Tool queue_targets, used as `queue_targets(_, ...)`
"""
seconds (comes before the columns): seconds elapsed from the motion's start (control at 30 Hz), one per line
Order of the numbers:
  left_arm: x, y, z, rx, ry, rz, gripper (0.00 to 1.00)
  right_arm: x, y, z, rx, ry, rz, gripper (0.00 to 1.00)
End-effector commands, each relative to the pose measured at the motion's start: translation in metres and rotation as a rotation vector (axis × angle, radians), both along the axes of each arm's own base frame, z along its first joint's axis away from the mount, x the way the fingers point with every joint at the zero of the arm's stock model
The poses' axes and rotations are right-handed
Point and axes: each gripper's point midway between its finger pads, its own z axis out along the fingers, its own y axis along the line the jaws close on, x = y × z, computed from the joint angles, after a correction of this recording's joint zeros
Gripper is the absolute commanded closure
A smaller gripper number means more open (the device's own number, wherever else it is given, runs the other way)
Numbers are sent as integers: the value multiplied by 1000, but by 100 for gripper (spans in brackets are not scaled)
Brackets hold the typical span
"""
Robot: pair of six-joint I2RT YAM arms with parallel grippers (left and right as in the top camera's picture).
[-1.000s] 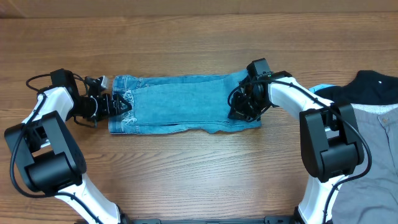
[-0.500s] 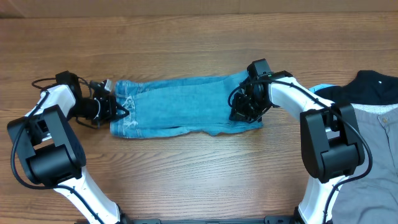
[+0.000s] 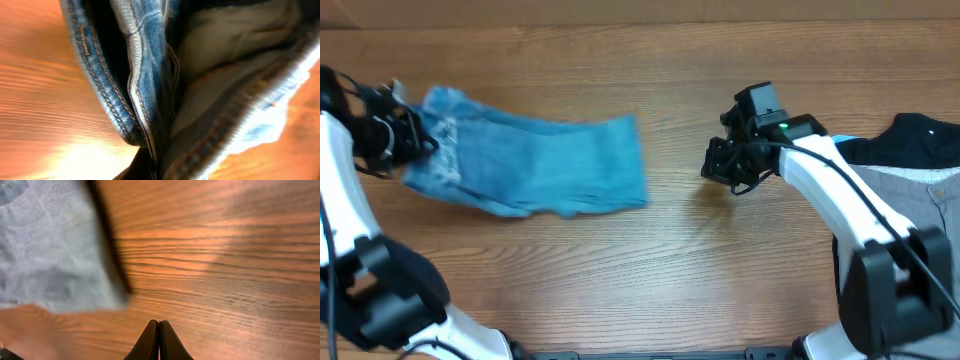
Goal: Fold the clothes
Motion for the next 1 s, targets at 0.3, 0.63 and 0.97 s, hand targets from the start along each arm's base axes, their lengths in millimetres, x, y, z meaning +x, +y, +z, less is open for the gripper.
queue_targets(0.3, 30, -82, 31, 176, 1, -59, 96, 1, -5, 25, 3, -72, -9, 94)
queue_targets(0.63, 69, -164, -45, 124, 157, 27, 96, 1, -5, 25, 2, -77, -6, 94)
queue_targets(0.97, 86, -259, -116, 51, 231, -26, 96, 2, -5, 26, 3, -81, -6, 94)
